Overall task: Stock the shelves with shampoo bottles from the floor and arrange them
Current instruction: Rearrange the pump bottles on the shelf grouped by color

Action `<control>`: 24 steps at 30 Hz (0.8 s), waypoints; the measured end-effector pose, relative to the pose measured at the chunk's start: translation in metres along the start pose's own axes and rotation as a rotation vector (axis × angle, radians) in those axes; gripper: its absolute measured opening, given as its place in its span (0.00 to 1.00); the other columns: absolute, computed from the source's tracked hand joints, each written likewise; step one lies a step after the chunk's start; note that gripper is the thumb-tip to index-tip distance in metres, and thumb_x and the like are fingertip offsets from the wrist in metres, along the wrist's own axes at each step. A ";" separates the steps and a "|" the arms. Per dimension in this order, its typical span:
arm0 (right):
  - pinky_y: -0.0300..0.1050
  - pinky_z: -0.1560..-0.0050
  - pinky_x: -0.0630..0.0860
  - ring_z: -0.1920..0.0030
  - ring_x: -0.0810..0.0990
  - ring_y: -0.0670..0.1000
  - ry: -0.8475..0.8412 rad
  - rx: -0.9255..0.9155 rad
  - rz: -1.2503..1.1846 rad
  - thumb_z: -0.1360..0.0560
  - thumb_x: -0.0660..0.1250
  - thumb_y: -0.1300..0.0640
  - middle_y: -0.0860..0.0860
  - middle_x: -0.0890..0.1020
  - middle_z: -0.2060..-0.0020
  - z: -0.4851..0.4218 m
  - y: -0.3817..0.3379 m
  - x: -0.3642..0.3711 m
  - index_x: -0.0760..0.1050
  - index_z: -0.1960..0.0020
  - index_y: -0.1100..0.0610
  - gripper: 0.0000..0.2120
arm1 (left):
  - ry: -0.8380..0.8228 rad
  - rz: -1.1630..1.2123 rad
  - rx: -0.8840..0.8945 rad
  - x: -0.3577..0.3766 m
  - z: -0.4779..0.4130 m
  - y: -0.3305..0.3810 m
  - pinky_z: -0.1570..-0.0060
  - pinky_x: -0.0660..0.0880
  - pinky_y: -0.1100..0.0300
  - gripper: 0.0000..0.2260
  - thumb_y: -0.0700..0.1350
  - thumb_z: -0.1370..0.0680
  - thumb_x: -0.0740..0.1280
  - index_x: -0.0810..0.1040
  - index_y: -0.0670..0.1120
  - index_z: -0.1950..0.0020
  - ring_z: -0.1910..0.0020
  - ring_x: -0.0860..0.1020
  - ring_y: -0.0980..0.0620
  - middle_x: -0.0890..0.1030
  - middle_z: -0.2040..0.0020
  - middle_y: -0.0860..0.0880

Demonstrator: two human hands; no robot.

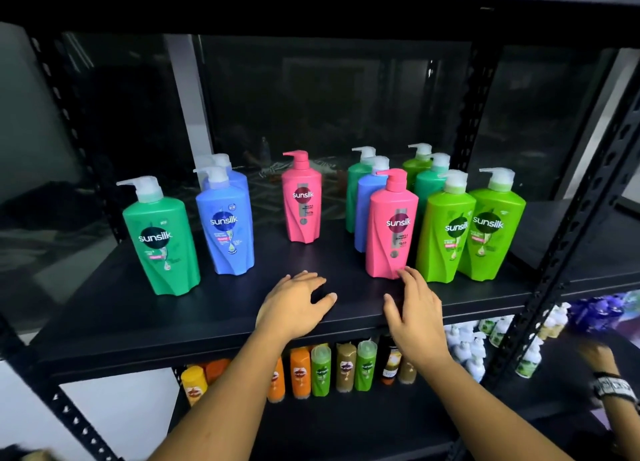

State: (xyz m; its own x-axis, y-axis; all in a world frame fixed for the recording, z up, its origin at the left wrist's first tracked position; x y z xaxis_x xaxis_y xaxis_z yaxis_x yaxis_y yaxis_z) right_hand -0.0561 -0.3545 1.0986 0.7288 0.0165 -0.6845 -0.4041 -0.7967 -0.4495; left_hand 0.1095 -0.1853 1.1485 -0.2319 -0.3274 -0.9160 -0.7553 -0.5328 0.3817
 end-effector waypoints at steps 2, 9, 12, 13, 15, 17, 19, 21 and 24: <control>0.49 0.25 0.59 0.23 0.59 0.52 -0.039 0.022 -0.080 0.21 0.66 0.52 0.53 0.61 0.22 -0.006 -0.004 -0.003 0.58 0.21 0.58 0.32 | 0.010 0.001 0.005 0.000 -0.001 0.000 0.22 0.52 0.58 0.26 0.63 0.18 0.59 0.69 0.55 0.22 0.20 0.58 0.57 0.66 0.21 0.57; 0.53 0.28 0.67 0.28 0.69 0.53 0.033 0.220 -0.402 0.28 0.76 0.54 0.53 0.69 0.27 -0.045 -0.020 0.004 0.52 0.21 0.56 0.45 | 0.025 -0.012 0.014 0.000 -0.001 0.001 0.22 0.52 0.58 0.26 0.63 0.18 0.59 0.69 0.55 0.23 0.20 0.59 0.57 0.67 0.21 0.57; 0.54 0.29 0.69 0.30 0.72 0.55 0.053 0.306 -0.472 0.29 0.76 0.55 0.54 0.71 0.29 -0.058 -0.026 0.012 0.53 0.21 0.57 0.45 | 0.026 -0.011 0.018 0.000 -0.001 0.001 0.22 0.52 0.59 0.26 0.63 0.18 0.59 0.69 0.55 0.22 0.20 0.59 0.57 0.66 0.21 0.57; 0.53 0.29 0.68 0.30 0.71 0.57 0.062 0.341 -0.471 0.28 0.76 0.56 0.56 0.70 0.29 -0.062 -0.026 0.014 0.53 0.21 0.58 0.44 | 0.027 -0.009 0.021 0.001 -0.002 0.000 0.22 0.51 0.59 0.26 0.63 0.18 0.59 0.69 0.55 0.23 0.21 0.59 0.57 0.66 0.21 0.57; 0.50 0.30 0.67 0.31 0.70 0.60 0.079 0.374 -0.453 0.28 0.75 0.59 0.60 0.69 0.31 -0.067 -0.025 0.015 0.55 0.22 0.62 0.42 | 0.034 -0.011 0.034 0.003 -0.002 -0.002 0.22 0.51 0.59 0.26 0.63 0.18 0.59 0.70 0.54 0.23 0.21 0.60 0.58 0.67 0.22 0.56; 0.49 0.32 0.66 0.32 0.70 0.61 0.065 0.345 -0.423 0.28 0.75 0.60 0.62 0.69 0.32 -0.071 -0.027 0.015 0.58 0.22 0.63 0.40 | 0.047 -0.016 0.036 0.002 -0.002 -0.003 0.22 0.52 0.59 0.26 0.63 0.18 0.59 0.71 0.54 0.24 0.21 0.60 0.58 0.68 0.22 0.55; 0.48 0.33 0.66 0.33 0.70 0.60 0.040 0.336 -0.419 0.28 0.76 0.59 0.62 0.70 0.33 -0.073 -0.026 0.016 0.61 0.24 0.62 0.38 | 0.043 -0.016 0.043 0.002 -0.002 -0.001 0.22 0.53 0.59 0.25 0.62 0.18 0.59 0.71 0.53 0.24 0.21 0.61 0.57 0.69 0.23 0.55; 0.47 0.33 0.66 0.33 0.70 0.59 -0.002 0.326 -0.439 0.29 0.77 0.59 0.61 0.71 0.35 -0.074 -0.032 0.018 0.64 0.26 0.61 0.37 | 0.039 -0.005 0.043 0.001 0.000 -0.002 0.22 0.53 0.59 0.24 0.61 0.18 0.60 0.71 0.53 0.24 0.22 0.62 0.56 0.69 0.23 0.55; 0.45 0.36 0.68 0.38 0.74 0.57 -0.080 0.286 -0.486 0.30 0.78 0.58 0.56 0.71 0.40 -0.071 -0.050 0.023 0.67 0.29 0.59 0.34 | 0.005 0.037 0.003 -0.004 -0.001 -0.008 0.22 0.52 0.58 0.24 0.60 0.18 0.61 0.69 0.54 0.23 0.22 0.63 0.54 0.66 0.21 0.54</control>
State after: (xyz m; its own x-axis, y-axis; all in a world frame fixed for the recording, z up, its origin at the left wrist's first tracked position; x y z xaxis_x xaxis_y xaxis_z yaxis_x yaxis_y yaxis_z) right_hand 0.0202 -0.3575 1.1464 0.8288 0.3946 -0.3968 -0.1748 -0.4912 -0.8534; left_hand 0.1171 -0.1806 1.1498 -0.2565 -0.3508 -0.9006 -0.7482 -0.5178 0.4148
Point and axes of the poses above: each hand's wrist, its own z-axis away from the middle knuckle, its own x-axis out of the palm, y = z × x, the point moved 2 cm from there along -z, towards the middle knuckle
